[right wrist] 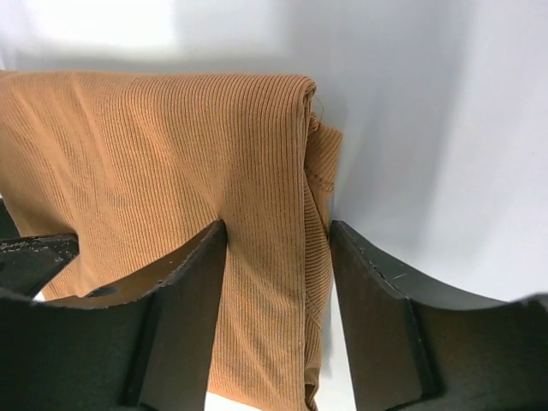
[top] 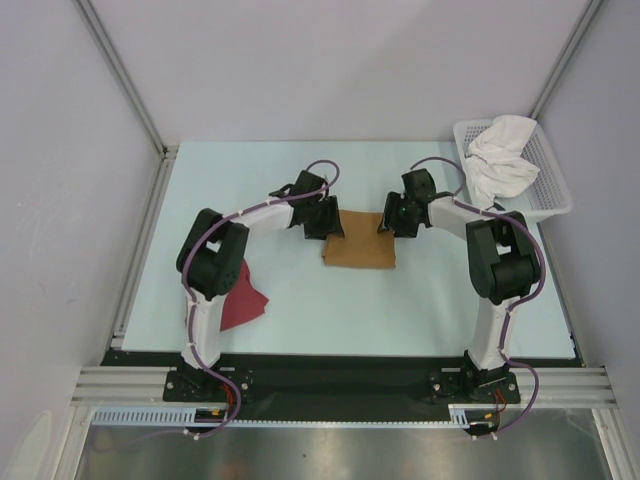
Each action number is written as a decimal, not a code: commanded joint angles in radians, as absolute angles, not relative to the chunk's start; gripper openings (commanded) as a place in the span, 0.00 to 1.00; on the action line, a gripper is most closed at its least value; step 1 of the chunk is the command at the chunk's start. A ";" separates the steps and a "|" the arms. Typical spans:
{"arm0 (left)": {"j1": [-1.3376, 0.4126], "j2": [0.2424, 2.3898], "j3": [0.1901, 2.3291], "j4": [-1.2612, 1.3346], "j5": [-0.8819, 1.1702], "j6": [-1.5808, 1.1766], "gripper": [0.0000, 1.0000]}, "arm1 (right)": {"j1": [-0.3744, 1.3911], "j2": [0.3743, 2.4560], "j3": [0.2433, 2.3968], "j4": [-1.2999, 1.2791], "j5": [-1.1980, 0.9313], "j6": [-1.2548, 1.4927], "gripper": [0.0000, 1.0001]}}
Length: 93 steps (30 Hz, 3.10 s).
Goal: Fold and stack the tank tops
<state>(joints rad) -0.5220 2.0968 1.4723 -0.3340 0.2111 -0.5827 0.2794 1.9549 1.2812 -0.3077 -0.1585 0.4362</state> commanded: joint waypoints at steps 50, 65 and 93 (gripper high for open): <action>-0.195 1.026 0.945 -0.777 -0.064 -0.549 0.00 | 0.816 1.833 1.489 -0.160 -0.348 0.567 0.00; 0.102 0.888 0.868 -0.946 -0.090 -0.584 0.00 | 0.985 2.046 1.640 -0.032 -0.356 0.704 0.00; 0.492 0.983 0.781 -0.931 0.135 -0.502 0.04 | 1.048 2.171 1.755 -0.080 -0.276 0.753 0.00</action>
<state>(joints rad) 0.4644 0.9756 0.7517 -0.9565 0.1165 -0.5304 1.0401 2.1674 1.6936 -0.0761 -0.2989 0.7448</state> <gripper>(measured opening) 0.038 0.052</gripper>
